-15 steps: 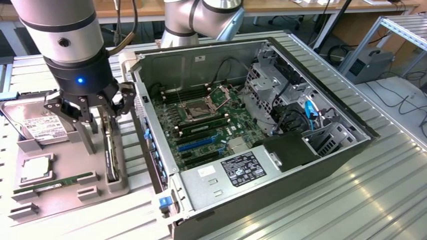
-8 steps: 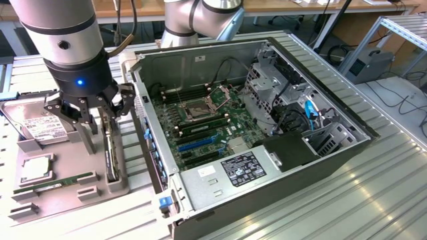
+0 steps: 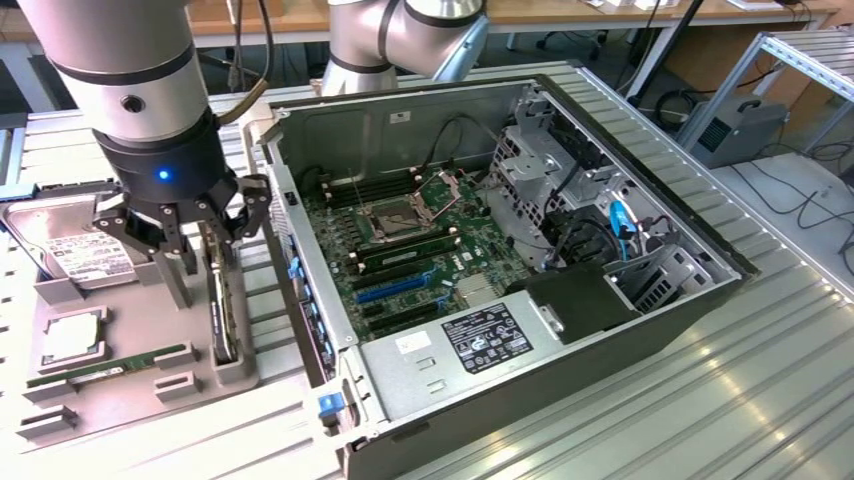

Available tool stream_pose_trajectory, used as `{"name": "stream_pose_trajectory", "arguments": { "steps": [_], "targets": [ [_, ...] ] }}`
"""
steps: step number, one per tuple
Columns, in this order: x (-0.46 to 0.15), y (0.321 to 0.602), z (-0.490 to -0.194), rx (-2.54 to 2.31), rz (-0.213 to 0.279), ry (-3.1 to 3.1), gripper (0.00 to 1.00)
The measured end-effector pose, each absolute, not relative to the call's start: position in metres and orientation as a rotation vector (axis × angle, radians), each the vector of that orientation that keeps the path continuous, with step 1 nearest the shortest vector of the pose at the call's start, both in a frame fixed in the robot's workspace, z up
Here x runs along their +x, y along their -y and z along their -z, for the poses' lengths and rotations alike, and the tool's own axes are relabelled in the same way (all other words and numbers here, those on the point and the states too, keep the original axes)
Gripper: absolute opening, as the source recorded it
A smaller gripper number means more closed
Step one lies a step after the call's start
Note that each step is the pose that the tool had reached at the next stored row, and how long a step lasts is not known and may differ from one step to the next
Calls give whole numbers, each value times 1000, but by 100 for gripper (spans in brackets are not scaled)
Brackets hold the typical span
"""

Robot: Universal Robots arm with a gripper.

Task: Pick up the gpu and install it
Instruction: 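Pick up the gpu and move the gpu toward the slot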

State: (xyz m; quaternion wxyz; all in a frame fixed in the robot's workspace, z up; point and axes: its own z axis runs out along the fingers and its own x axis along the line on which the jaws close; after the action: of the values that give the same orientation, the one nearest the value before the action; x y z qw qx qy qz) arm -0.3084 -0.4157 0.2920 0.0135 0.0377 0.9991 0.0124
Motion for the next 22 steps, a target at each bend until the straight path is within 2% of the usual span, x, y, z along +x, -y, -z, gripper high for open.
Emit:
{"name": "stream_pose_trajectory", "arguments": {
  "steps": [22],
  "targets": [
    [-313, 416, -263, 118, -38, -3112, 42]
  ]
}}
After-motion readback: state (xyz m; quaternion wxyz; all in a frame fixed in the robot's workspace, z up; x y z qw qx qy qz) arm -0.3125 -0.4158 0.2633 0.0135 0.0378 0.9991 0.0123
